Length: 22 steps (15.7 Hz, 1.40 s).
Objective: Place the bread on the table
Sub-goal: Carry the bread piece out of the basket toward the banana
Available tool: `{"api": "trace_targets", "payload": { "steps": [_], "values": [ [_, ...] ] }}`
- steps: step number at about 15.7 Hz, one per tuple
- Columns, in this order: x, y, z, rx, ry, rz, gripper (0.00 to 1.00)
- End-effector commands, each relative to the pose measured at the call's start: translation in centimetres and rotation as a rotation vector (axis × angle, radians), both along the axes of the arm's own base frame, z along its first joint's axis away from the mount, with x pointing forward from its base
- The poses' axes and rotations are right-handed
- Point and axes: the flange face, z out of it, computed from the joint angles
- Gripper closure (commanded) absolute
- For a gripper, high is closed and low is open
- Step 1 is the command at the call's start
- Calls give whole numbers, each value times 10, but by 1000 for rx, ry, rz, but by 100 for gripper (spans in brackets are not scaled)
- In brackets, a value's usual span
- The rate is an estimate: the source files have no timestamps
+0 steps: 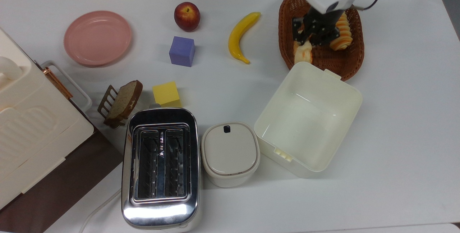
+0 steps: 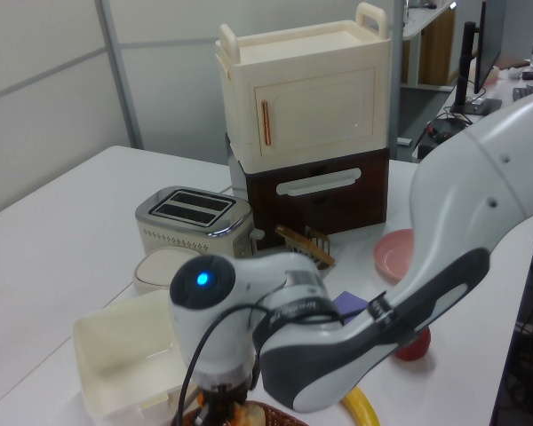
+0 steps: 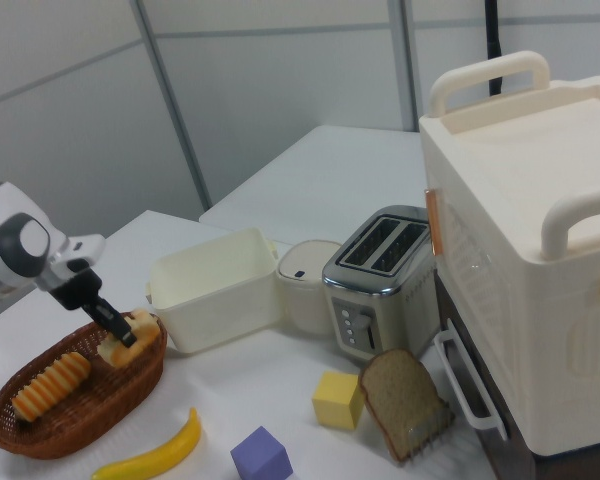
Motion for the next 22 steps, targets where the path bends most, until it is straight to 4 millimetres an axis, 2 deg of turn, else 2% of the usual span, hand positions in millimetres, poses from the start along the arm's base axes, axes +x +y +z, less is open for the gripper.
{"api": "trace_targets", "payload": {
  "steps": [1, 5, 7, 10, 13, 16, 18, 19, 22],
  "values": [
    [-20, 0, 38, -39, -23, 35, 100],
    [-22, -9, 80, -30, -30, 29, 100],
    [-5, -36, 99, -19, 3, 1, 100],
    [14, -93, 121, -11, 85, 3, 100],
    [37, -157, 119, -29, 119, -30, 100],
    [54, -203, 108, -39, 144, -36, 100],
    [64, -221, 99, -39, 142, -50, 100],
    [70, -225, 86, -44, 155, -56, 100],
    [75, -237, 65, -48, 176, -63, 100]
  ]
}}
